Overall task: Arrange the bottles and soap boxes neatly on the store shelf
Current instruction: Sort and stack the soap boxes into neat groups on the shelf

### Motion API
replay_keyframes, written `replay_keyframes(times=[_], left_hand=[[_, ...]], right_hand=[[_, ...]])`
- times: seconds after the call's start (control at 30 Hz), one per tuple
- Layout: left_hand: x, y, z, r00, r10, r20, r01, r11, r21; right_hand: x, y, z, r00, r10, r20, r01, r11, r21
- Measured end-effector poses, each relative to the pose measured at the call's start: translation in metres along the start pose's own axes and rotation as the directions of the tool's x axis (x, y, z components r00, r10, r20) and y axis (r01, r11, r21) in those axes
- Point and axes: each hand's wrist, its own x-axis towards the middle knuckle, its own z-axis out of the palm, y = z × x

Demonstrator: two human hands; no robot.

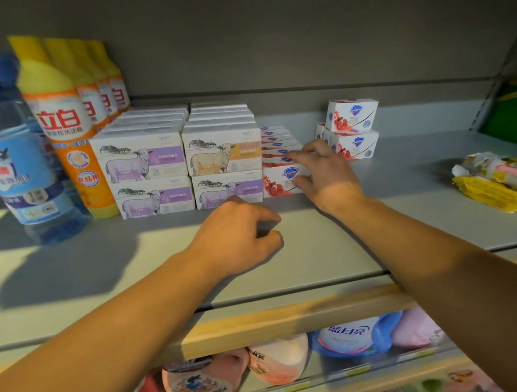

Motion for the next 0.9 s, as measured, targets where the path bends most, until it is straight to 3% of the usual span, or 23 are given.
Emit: replay_keyframes(times=[0.1,0.17,0.33,0.6,0.7,0.8,0.9], left_hand=[[0.001,0.0,-0.002,0.999,-0.033,-0.01,0.032,0.998,-0.061],[0.002,-0.002,-0.004,0.994,-0.104,-0.025,0.099,0.983,-0.157],[0.005,-0.004,-0.009,0.967,-0.238,-0.095,0.194,0.922,-0.336],[0.011,-0.008,-0.001,0.958,-0.26,-0.121,0.213,0.929,-0.304],[0.012,-0.01,0.0,0.96,-0.248,-0.128,0.199,0.93,-0.308],[0.012,-0.01,0.0,0.965,-0.228,-0.13,0.18,0.934,-0.307],[0.013,-0.012,0.0,0.966,-0.224,-0.132,0.178,0.94,-0.29]], right_hand=[[-0.002,0.004,-0.007,0.999,0.001,0.034,-0.003,0.998,0.059],[-0.003,0.011,-0.012,0.999,0.036,-0.032,-0.031,0.992,0.126],[0.004,0.053,-0.022,0.949,0.261,-0.174,-0.239,0.961,0.137],[0.037,0.109,-0.012,0.91,0.409,-0.075,-0.404,0.912,0.073],[0.059,0.116,-0.009,0.829,0.544,-0.126,-0.503,0.826,0.256],[0.074,0.121,-0.007,0.731,0.681,-0.047,-0.582,0.659,0.476],[0.071,0.126,-0.002,0.716,0.697,-0.043,-0.621,0.663,0.418]])
